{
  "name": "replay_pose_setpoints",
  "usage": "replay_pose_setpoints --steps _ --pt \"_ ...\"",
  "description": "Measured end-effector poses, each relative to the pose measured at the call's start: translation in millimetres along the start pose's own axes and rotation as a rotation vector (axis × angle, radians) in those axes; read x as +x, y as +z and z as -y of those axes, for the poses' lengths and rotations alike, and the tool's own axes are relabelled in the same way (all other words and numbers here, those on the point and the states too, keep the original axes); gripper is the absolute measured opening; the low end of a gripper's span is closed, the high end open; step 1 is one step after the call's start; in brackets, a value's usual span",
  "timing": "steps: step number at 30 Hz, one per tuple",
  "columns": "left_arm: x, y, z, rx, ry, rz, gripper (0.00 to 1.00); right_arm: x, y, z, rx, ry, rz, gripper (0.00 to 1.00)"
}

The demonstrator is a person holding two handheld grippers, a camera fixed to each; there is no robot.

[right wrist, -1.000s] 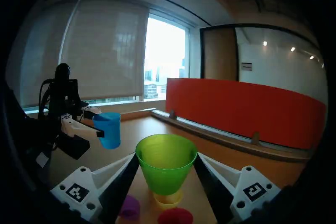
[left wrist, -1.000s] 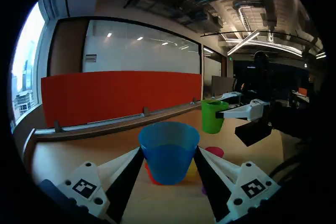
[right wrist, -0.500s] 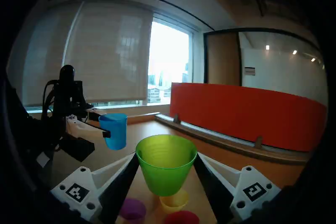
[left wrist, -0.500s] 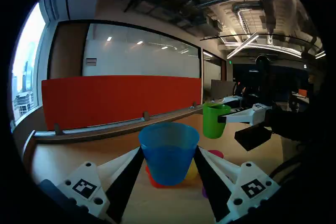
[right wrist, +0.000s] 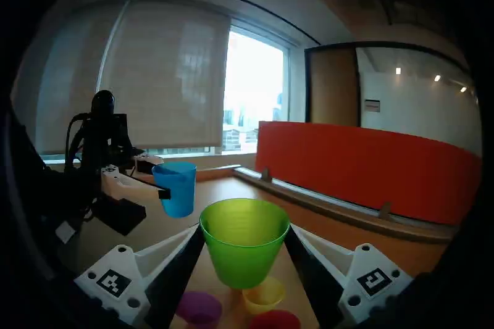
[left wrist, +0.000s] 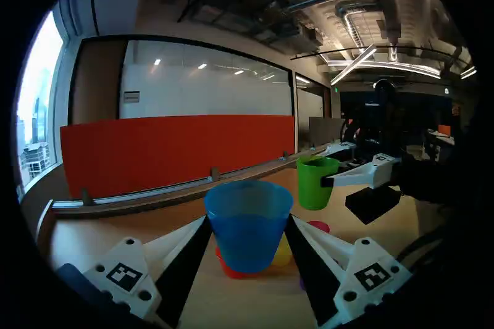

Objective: Pour water

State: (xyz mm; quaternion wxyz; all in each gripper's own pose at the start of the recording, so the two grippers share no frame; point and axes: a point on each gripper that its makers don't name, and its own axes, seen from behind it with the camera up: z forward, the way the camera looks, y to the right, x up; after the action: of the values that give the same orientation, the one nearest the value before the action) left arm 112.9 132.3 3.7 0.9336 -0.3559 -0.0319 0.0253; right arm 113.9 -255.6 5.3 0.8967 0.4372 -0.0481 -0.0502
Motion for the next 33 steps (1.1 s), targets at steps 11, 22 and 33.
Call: replay_pose_setpoints --steps 11,22,33 --pt "3 -0.1 2.7 0.002 0.055 0.001 0.82 -9 1.4 14 0.042 0.000 0.009 0.91" --pt "12 1.2 3.0 -0.002 0.135 0.006 0.82 -16 4.9 34 0.095 -0.012 0.018 0.91" --pt "23 5.5 3.9 -0.005 0.222 0.012 0.82 -21 10.6 49 0.139 0.002 0.029 0.91"
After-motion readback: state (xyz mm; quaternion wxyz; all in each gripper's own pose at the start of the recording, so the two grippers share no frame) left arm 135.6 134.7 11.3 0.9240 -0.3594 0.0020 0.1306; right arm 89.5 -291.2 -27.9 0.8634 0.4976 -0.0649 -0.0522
